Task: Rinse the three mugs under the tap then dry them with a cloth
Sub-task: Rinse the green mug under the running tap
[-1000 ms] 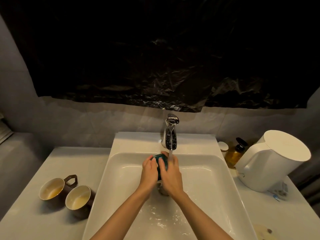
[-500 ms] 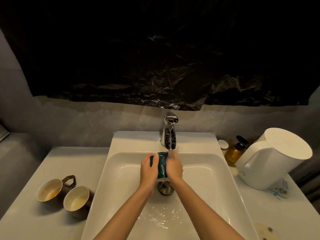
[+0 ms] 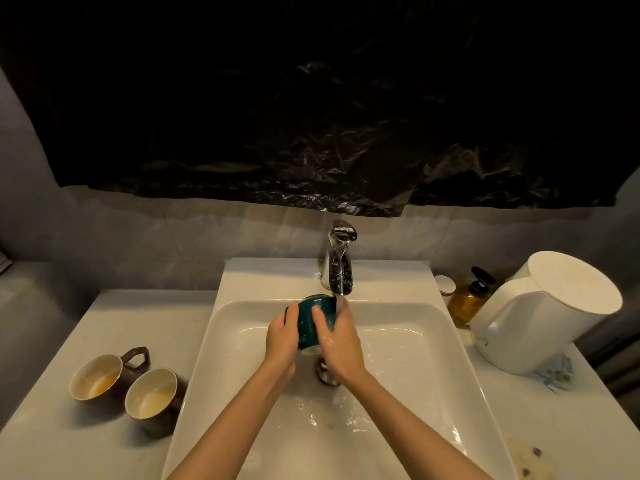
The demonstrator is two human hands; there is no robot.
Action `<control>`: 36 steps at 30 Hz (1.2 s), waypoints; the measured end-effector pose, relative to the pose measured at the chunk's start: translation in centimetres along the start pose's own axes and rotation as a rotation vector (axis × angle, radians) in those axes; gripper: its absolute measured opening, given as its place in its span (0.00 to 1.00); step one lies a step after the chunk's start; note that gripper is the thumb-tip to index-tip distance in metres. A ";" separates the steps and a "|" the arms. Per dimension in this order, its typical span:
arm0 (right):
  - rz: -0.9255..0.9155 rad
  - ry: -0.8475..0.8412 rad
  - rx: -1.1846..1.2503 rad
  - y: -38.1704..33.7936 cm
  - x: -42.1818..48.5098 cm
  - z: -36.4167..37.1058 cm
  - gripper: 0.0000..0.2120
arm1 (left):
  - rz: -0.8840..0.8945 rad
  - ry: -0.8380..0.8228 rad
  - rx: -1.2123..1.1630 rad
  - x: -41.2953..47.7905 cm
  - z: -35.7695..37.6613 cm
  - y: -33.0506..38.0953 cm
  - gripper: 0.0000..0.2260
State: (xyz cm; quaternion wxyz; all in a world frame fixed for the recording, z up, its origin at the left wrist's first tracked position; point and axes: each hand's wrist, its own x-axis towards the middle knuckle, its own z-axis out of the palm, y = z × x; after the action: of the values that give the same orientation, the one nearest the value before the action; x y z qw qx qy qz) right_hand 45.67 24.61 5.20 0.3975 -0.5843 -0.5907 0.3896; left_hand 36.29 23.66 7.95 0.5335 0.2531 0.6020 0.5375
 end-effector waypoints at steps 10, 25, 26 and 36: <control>0.368 -0.120 0.534 0.3 1.3 -0.8 0.35 | -0.022 -0.025 -0.001 0.4 -0.8 0.2 0.13; 0.192 -0.033 0.323 -1.2 -0.4 -1.4 0.23 | 0.642 -0.079 1.207 -0.1 -0.5 -0.8 0.36; 0.224 -0.048 0.340 -1.4 -0.1 -1.5 0.20 | 0.661 -0.074 1.195 -0.1 -0.6 -0.8 0.35; 0.160 -0.028 0.085 -0.3 0.4 0.0 0.19 | 0.702 -0.057 1.217 0.3 -1.1 -1.3 0.31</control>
State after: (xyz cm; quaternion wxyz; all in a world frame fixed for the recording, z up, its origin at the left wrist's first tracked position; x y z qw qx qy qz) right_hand 45.57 25.00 5.52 0.3811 -0.6066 -0.5305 0.4532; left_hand 35.53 23.14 6.48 0.1078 0.7001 0.6642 0.2389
